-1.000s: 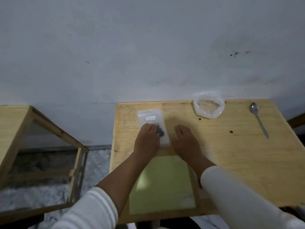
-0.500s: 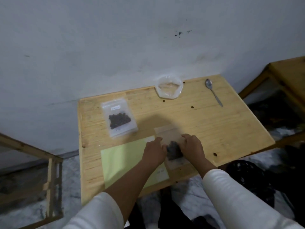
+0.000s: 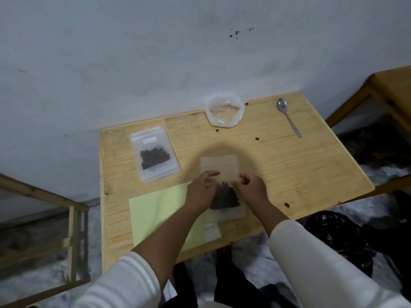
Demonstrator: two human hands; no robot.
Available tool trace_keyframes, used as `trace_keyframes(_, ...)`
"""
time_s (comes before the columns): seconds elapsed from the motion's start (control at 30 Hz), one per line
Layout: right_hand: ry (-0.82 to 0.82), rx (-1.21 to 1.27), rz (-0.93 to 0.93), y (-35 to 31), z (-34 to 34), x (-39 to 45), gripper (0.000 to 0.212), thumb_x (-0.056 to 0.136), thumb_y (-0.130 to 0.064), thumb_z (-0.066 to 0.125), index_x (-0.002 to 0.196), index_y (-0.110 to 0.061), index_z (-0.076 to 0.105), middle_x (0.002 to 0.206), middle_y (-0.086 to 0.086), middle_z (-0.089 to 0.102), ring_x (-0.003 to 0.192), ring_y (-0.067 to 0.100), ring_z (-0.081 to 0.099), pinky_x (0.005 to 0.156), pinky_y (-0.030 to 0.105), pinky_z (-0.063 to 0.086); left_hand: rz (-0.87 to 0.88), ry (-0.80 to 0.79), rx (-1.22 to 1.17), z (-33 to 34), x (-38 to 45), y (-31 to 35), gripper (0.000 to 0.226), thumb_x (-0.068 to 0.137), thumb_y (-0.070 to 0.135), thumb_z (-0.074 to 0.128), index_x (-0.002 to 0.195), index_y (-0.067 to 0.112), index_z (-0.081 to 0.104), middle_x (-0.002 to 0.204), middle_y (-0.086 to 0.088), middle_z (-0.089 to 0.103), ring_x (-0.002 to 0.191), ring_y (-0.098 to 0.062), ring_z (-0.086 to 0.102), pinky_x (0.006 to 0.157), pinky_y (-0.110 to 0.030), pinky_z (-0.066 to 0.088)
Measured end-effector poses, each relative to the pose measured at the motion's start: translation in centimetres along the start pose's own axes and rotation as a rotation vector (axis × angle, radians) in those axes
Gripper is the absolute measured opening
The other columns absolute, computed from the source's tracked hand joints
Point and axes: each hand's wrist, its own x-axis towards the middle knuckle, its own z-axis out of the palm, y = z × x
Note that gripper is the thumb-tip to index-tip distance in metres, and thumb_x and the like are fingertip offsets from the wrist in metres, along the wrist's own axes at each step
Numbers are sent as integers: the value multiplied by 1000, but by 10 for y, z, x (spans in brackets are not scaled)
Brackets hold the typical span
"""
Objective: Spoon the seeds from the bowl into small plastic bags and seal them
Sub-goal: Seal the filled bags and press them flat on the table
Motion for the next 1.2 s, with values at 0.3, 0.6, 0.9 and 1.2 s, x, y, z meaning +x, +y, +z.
trace_keyframes(0.3, -254, 8, -149, -12, 15, -18, 17, 90, -21, 58, 100, -13, 69, 91, 1, 67, 83, 15, 59, 74, 28, 49, 57, 94, -206, -55, -14, -18, 32, 85, 13, 64, 109, 35, 63, 112, 6, 63, 90, -16, 63, 79, -26, 54)
trace_keyframes(0.6, -261, -434, -348, 23, 37, -65, 24, 73, -18, 76, 95, -8, 74, 96, 8, 67, 83, 12, 59, 65, 5, 37, 23, 221, -360, -91, -39, -55, 28, 88, 21, 60, 105, 42, 65, 117, 0, 64, 106, -24, 61, 93, -47, 50)
trace_keyframes(0.9, -184, -558, -399, 15, 48, -74, 10, 81, -5, 59, 81, -3, 68, 89, 11, 67, 83, 22, 57, 70, 23, 37, 64, 216, -356, -101, -63, -56, 26, 90, 17, 57, 108, 36, 63, 121, 5, 60, 110, -17, 56, 84, -28, 50)
trace_keyframes(1.2, -92, -172, -471, -97, 35, -85, 10, 86, -15, 60, 76, -16, 60, 63, -11, 52, 61, 3, 46, 54, 9, 35, 115, 199, -374, -116, -69, -38, 31, 92, 11, 54, 108, 36, 63, 115, 9, 61, 87, -18, 59, 71, -25, 53)
